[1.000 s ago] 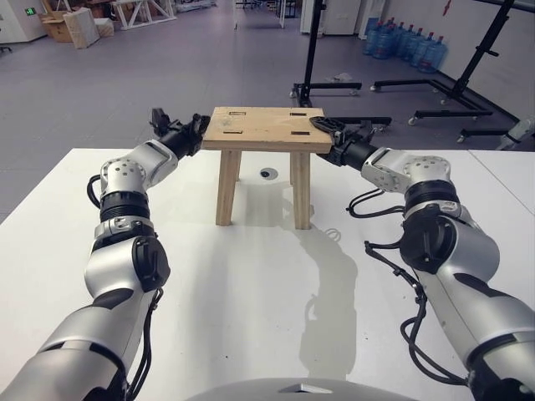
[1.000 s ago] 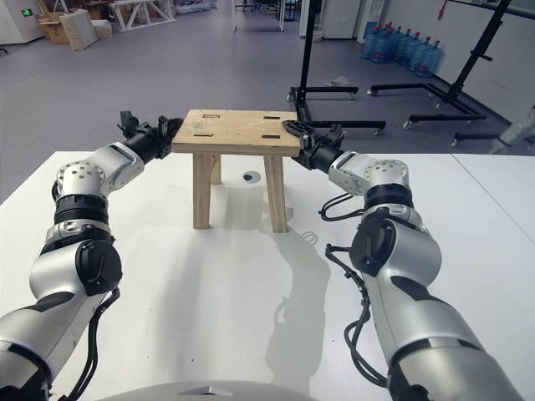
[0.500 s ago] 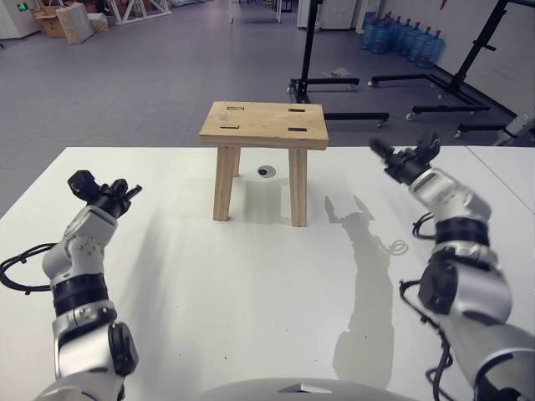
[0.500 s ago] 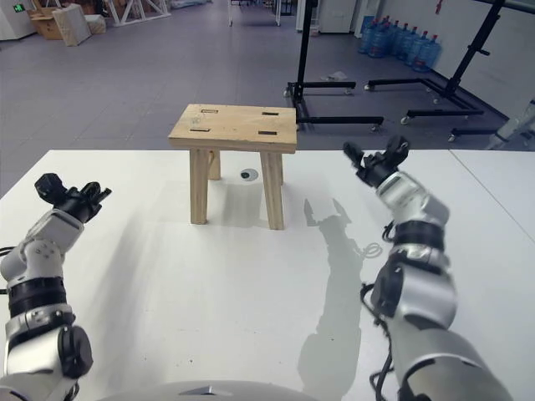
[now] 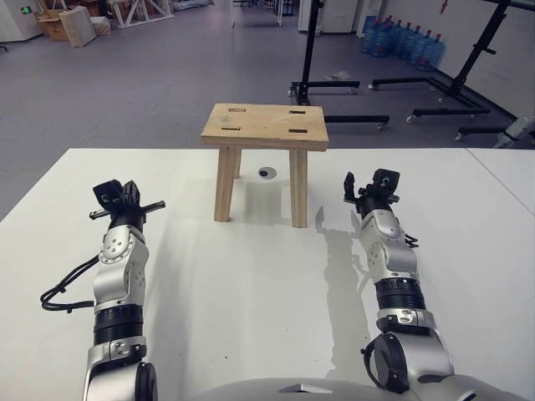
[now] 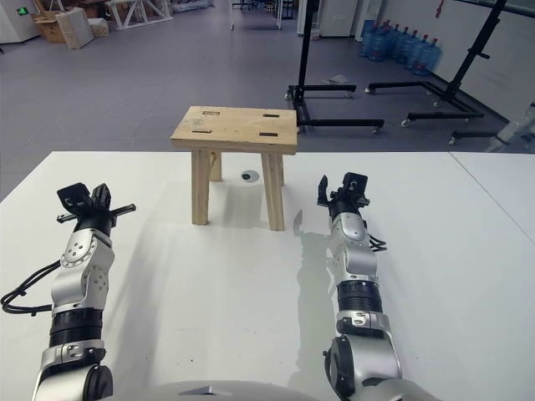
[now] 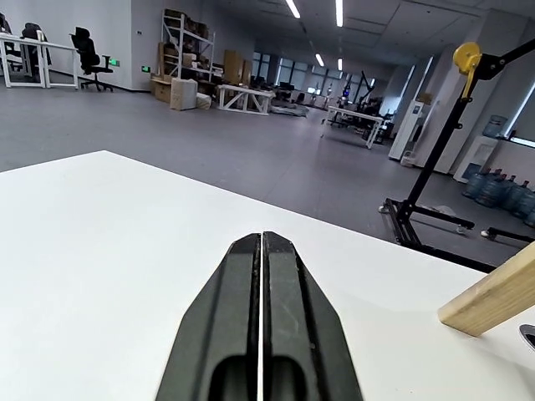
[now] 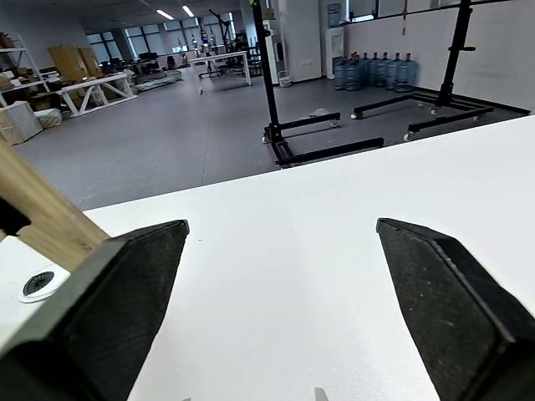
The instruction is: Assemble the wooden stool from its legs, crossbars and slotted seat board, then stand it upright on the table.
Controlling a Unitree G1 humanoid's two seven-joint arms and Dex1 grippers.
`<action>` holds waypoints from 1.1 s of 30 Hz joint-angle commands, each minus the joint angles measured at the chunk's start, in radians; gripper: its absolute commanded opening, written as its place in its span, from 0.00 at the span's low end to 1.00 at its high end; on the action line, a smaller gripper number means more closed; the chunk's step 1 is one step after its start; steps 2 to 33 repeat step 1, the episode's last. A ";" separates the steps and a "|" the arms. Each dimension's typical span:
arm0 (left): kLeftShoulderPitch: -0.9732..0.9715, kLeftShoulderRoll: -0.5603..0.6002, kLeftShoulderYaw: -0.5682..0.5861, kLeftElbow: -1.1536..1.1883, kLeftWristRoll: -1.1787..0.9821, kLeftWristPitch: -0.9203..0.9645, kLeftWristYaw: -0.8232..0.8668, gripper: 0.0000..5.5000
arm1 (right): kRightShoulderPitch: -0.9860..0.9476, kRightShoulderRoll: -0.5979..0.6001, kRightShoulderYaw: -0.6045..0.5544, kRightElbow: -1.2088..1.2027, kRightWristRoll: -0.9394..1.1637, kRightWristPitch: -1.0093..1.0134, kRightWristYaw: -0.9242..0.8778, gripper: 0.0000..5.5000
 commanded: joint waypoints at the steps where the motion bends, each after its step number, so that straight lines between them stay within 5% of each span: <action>1: -0.022 -0.017 0.004 0.041 0.017 -0.014 0.010 0.00 | -0.012 0.010 -0.001 0.042 -0.020 -0.033 -0.024 0.75; 33: -0.022 -0.017 0.004 0.041 0.017 -0.014 0.010 0.00 | -0.012 0.010 -0.001 0.042 -0.020 -0.033 -0.024 0.75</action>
